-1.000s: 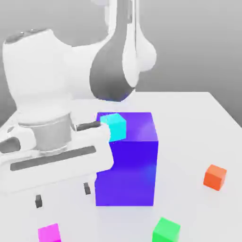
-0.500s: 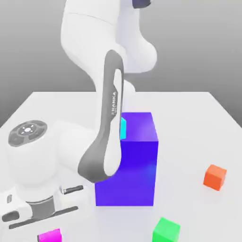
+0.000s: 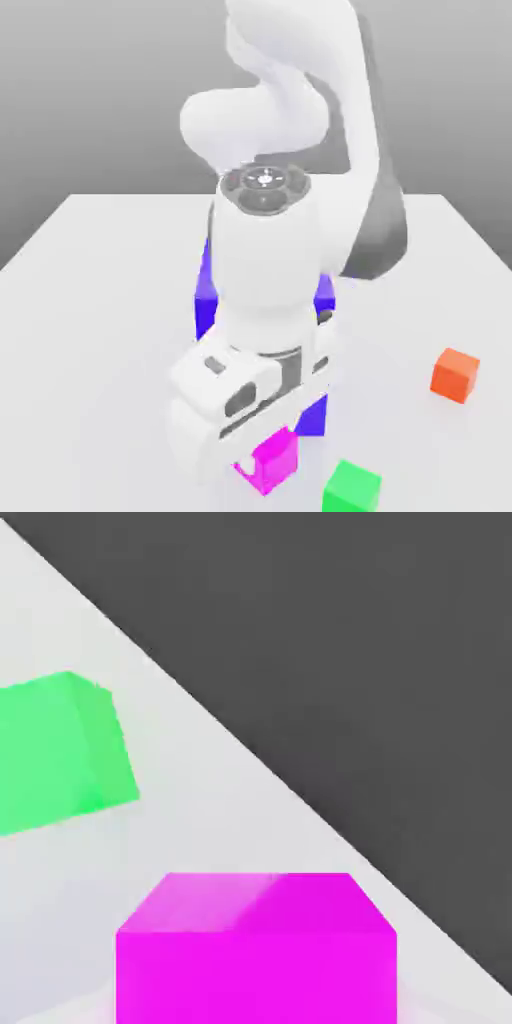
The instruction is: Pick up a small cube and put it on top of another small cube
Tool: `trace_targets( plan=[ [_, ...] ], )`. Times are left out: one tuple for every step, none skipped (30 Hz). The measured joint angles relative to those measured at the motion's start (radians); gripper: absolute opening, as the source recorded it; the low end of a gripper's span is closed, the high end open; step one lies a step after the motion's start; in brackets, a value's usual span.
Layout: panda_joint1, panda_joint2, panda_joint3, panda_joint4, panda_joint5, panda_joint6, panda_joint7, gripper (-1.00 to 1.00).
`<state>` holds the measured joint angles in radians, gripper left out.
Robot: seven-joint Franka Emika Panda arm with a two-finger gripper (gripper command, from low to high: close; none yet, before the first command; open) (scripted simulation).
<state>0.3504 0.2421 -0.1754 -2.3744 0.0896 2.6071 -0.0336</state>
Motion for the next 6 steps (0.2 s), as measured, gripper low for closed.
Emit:
trace_targets(
  plan=[
    [0.013,0.024,0.014,-0.001,0.001,0.026,-0.003,-1.0],
    [0.015,0.053,0.025,0.0,0.007,0.056,-0.01,-1.0],
    [0.013,0.086,0.035,0.001,0.016,0.087,-0.017,1.0],
    [0.013,0.086,0.035,0.001,0.016,0.087,-0.017,1.0],
    [0.013,0.086,0.035,0.001,0.016,0.087,-0.017,1.0],
    [0.013,0.086,0.035,0.001,0.016,0.087,-0.017,1.0]
  ],
)
